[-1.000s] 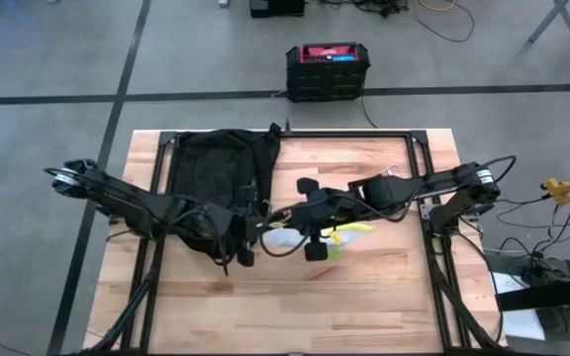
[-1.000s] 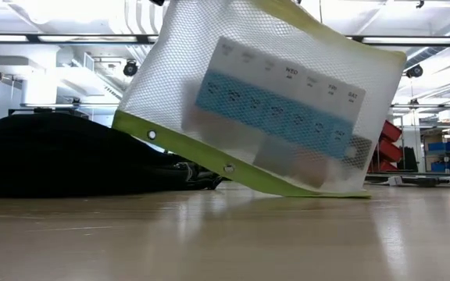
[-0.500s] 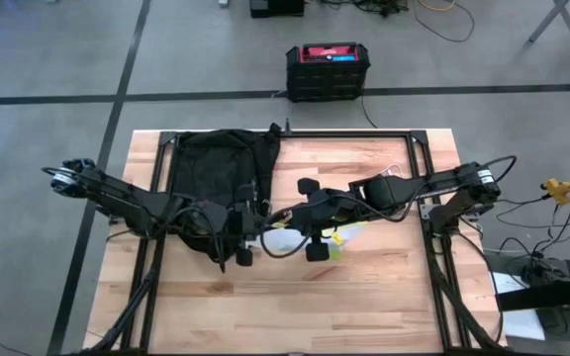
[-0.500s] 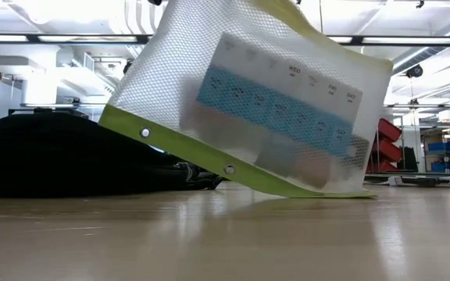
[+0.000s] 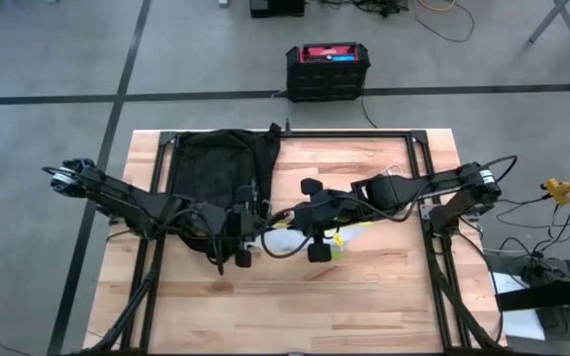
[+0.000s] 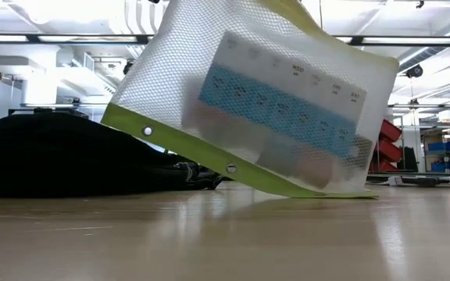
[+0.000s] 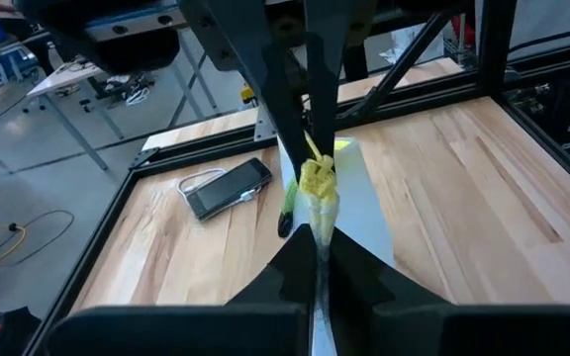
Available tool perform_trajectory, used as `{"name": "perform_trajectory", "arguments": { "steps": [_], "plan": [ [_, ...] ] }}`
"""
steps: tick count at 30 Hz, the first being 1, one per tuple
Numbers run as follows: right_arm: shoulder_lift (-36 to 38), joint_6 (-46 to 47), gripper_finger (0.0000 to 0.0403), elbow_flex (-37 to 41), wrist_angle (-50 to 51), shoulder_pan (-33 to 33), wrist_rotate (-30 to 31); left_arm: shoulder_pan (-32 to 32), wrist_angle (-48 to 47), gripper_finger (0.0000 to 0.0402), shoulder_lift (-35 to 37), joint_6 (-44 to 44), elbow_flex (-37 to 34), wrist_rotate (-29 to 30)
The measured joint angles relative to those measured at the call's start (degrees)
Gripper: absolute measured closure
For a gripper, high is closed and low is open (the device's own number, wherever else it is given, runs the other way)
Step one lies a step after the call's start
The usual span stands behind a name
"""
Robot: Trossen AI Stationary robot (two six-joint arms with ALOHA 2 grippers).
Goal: Unpack backpack
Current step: Open the zip bag
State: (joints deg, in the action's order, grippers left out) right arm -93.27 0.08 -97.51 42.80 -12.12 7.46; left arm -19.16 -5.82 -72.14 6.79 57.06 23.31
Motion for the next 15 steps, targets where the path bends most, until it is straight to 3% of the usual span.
{"name": "perform_trajectory", "arguments": {
  "steps": [15],
  "plan": [
    [0.05, 5.32, 0.0402, -2.71, 11.13, 0.02, 0.11, -1.61, -1.41, 0.0402, 0.04, 0.11, -0.20, 1.88]
  ]
}}
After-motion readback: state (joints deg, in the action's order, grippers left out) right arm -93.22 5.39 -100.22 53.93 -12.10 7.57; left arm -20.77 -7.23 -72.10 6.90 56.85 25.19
